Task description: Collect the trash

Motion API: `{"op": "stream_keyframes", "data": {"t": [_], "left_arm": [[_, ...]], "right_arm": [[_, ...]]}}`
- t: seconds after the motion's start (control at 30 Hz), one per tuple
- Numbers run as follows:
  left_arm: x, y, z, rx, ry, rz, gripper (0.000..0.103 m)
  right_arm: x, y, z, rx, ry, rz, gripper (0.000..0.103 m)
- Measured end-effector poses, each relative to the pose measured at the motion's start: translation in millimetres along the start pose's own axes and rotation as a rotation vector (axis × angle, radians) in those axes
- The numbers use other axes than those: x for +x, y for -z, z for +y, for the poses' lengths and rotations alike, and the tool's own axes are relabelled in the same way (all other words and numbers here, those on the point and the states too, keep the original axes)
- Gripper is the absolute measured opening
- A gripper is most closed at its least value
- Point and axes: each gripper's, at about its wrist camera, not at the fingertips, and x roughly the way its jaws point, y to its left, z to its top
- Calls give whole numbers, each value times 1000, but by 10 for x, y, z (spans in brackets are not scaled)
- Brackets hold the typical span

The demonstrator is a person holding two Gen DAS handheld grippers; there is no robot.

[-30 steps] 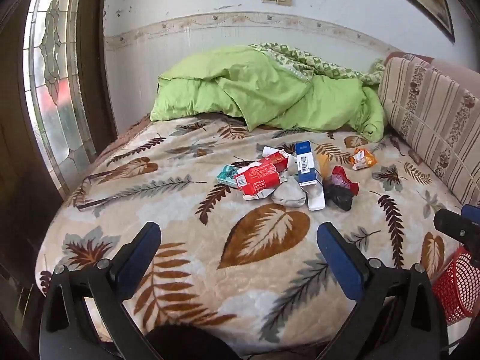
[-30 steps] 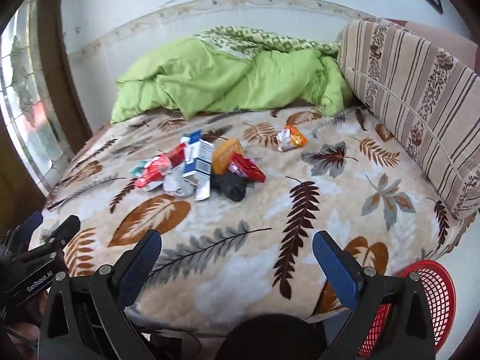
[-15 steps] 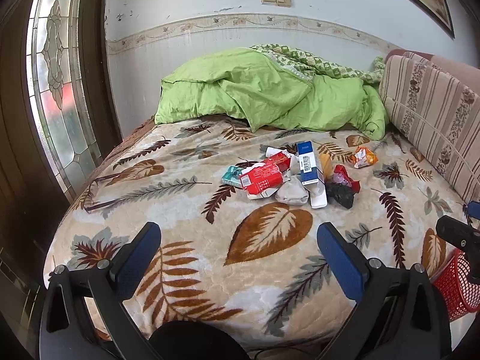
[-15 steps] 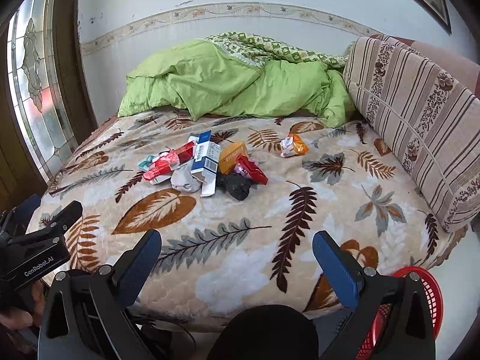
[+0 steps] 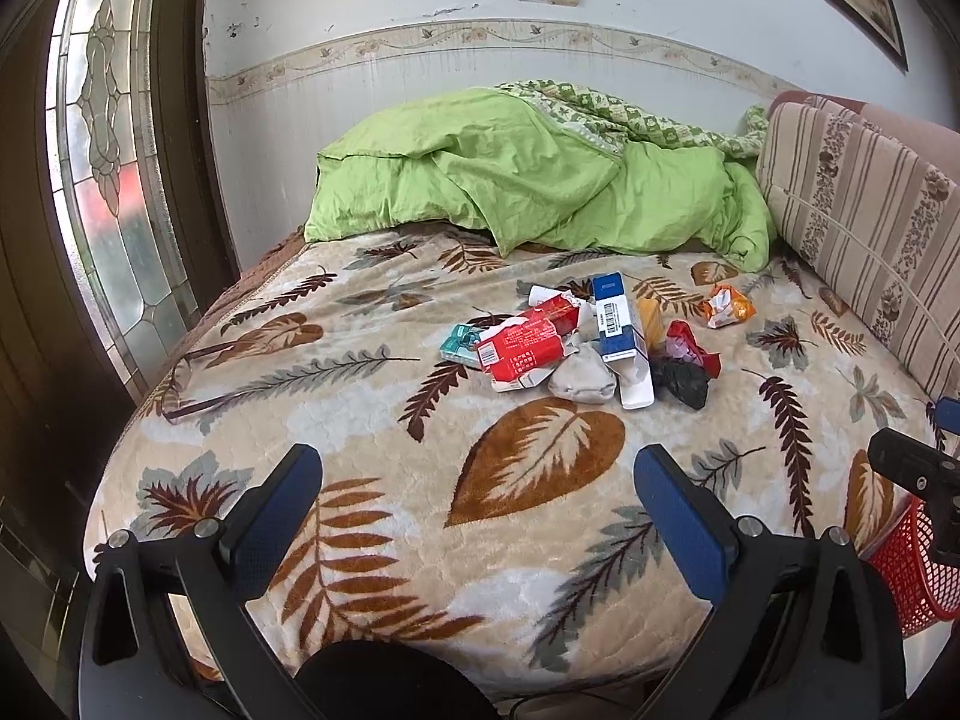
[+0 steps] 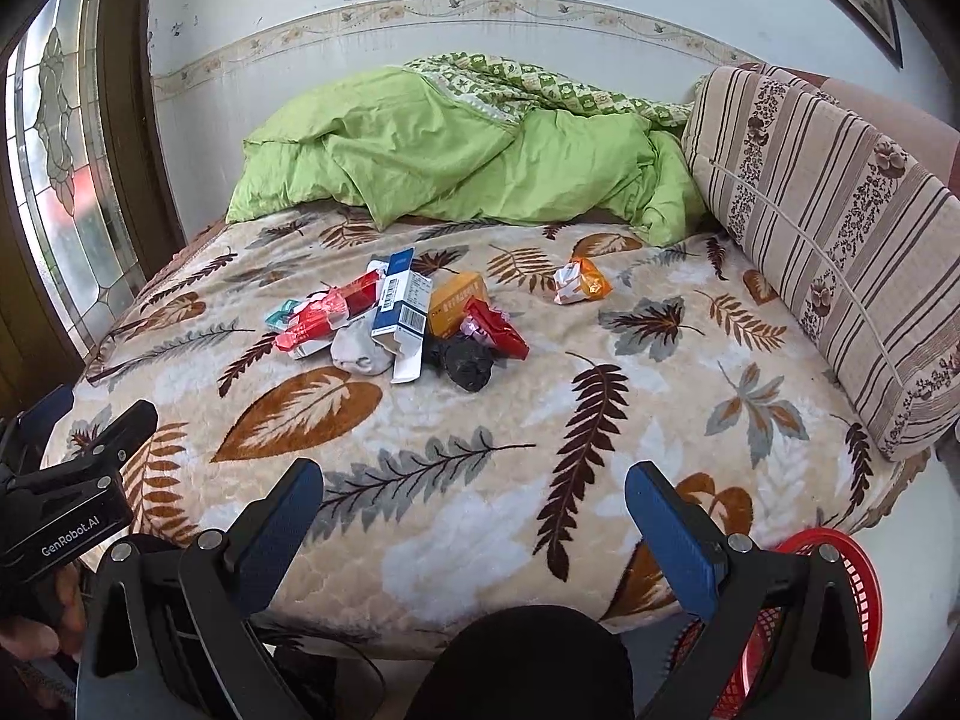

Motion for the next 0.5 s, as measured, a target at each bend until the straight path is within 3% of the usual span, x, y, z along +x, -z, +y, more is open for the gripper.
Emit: {"op": "stream_keyframes", "data": {"t": [0.13,0.5], "left_arm": [[47,25,21,-40,33,25,103],[111,1,12,-33,30,112,103]], "right_arm": [[21,7,6,-4,2,6,102],[44,18,-16,12,-26,20,102]]}}
